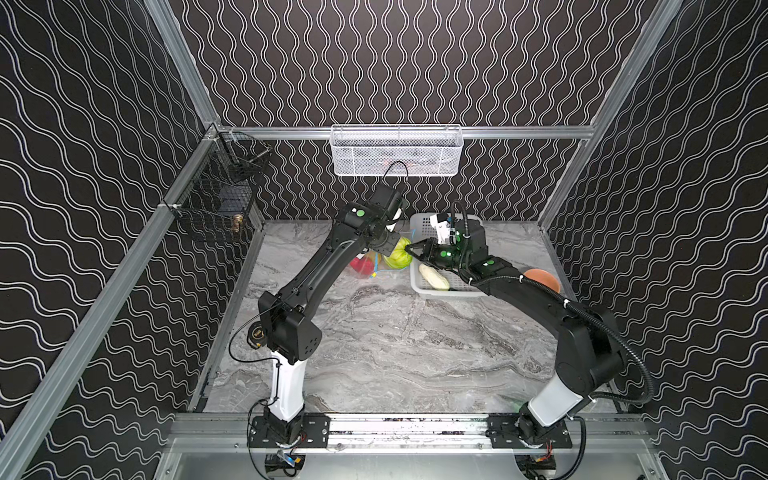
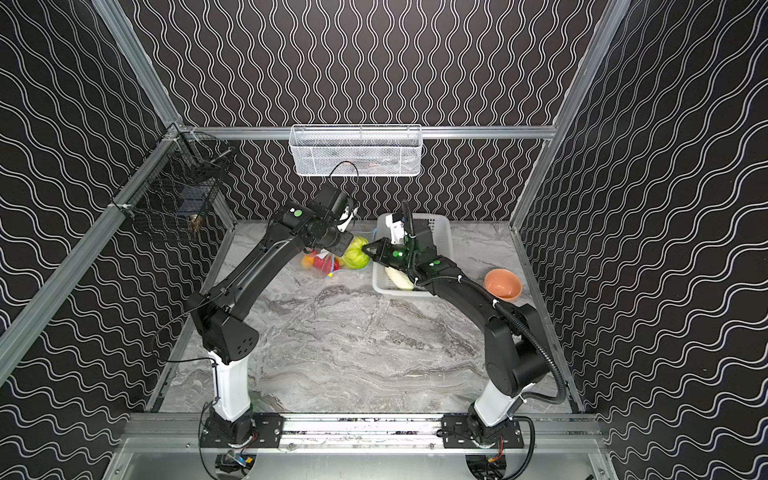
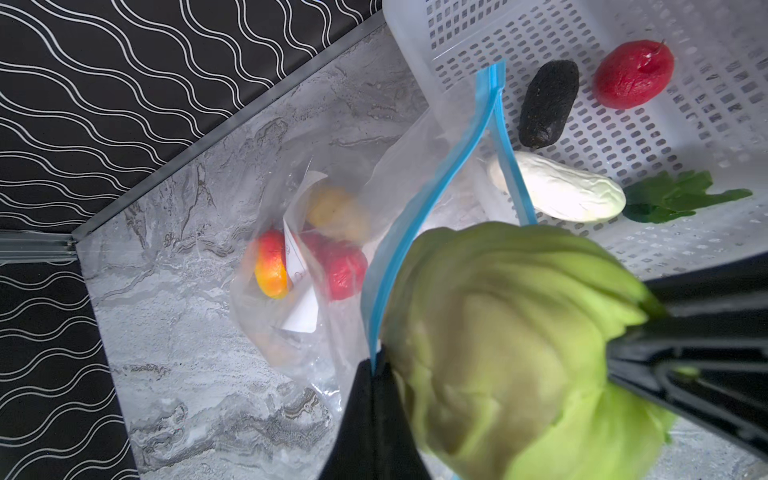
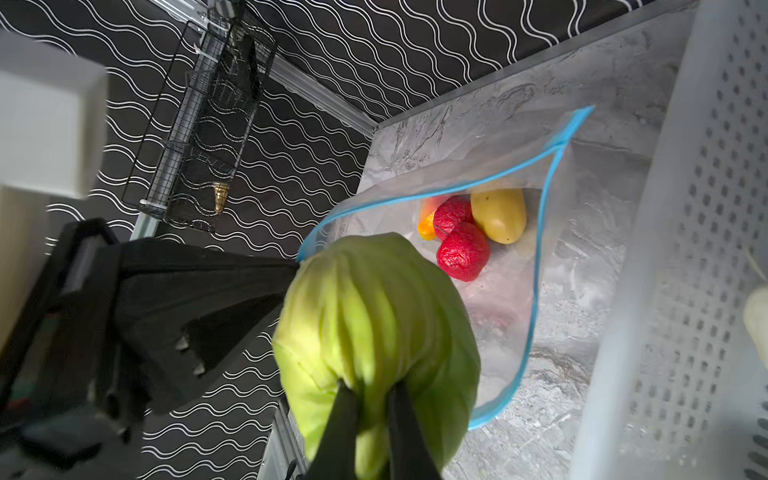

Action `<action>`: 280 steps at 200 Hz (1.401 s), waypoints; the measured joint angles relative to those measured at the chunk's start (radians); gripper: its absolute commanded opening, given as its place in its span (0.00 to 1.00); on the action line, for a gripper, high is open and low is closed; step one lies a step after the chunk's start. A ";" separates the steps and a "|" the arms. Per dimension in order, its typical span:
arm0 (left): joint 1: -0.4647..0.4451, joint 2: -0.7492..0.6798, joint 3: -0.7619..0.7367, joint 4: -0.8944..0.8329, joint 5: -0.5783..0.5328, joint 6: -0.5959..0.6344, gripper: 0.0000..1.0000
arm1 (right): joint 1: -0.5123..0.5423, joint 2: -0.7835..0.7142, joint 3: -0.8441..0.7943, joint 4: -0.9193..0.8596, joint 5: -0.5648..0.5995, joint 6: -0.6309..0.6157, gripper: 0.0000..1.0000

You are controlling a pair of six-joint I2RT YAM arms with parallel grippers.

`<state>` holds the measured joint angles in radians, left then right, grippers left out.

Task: Place the food in the zip-top bag and seal the zipper

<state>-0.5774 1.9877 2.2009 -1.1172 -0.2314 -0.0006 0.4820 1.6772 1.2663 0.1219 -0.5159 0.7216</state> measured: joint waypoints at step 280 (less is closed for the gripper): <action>-0.001 -0.045 0.011 0.041 -0.150 -0.002 0.00 | 0.087 0.283 0.360 -0.184 0.216 -0.180 0.23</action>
<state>-0.5781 1.9430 2.2124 -1.0763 -0.3817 -0.0021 0.5686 1.9598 1.6264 -0.0620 -0.3000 0.5415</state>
